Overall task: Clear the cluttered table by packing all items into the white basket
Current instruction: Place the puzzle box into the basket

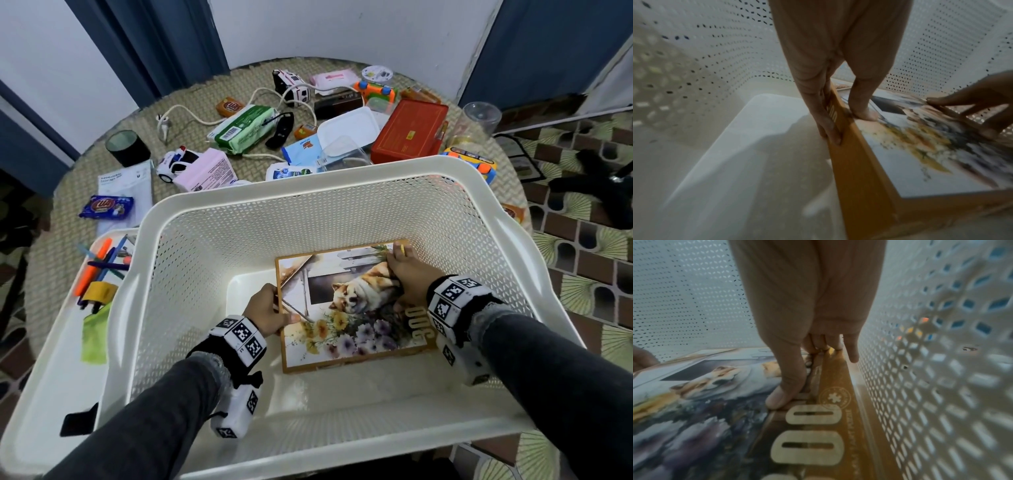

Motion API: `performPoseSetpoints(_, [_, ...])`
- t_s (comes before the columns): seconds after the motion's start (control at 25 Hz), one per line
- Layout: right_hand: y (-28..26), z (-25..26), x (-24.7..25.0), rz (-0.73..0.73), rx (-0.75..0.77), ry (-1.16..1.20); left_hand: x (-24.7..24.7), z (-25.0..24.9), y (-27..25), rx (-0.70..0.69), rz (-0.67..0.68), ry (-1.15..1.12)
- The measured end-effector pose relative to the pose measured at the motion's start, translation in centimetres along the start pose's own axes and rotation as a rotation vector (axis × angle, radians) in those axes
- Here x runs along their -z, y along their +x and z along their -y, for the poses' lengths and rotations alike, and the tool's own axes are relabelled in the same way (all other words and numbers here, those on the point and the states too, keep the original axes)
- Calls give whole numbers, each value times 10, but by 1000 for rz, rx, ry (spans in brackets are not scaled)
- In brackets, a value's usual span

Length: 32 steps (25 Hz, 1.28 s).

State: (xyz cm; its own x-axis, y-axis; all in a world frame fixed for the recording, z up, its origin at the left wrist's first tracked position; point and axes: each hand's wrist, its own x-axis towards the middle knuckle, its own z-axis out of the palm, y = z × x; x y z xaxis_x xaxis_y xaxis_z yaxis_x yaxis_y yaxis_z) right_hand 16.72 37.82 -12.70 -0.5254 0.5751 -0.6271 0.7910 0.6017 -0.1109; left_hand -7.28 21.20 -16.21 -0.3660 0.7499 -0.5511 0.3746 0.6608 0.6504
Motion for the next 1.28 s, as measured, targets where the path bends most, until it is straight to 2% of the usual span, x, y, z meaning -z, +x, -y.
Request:
performPoseSetpoints(0.4, [3, 2, 3, -22, -67, -61, -1, -3, -8, -149, -27, 108])
performPoseSetpoints(0.6, [1, -3, 9, -77, -33, -42, 6, -8, -8, -84, 5, 144])
performPoseSetpoints(0.68, [0, -5, 9, -126, -12, 11, 11, -18, -8, -31, 23, 242])
performPoseSetpoints(0.76, [-1, -4, 13, -193, 4, 116, 16, -34, -9, -28, -28, 343])
performPoseSetpoints(0.88, [-6, 2, 29, -237, 27, 259, 23, -57, -14, -164, -131, 357])
performPoseSetpoints(1.16, [-42, 22, 82, -421, 234, 352, 51, -122, -45, -432, -233, 125])
performPoseSetpoints(1.28, [-66, 31, 103, -505, 293, 451, 66, -147, -68, -533, -264, 104])
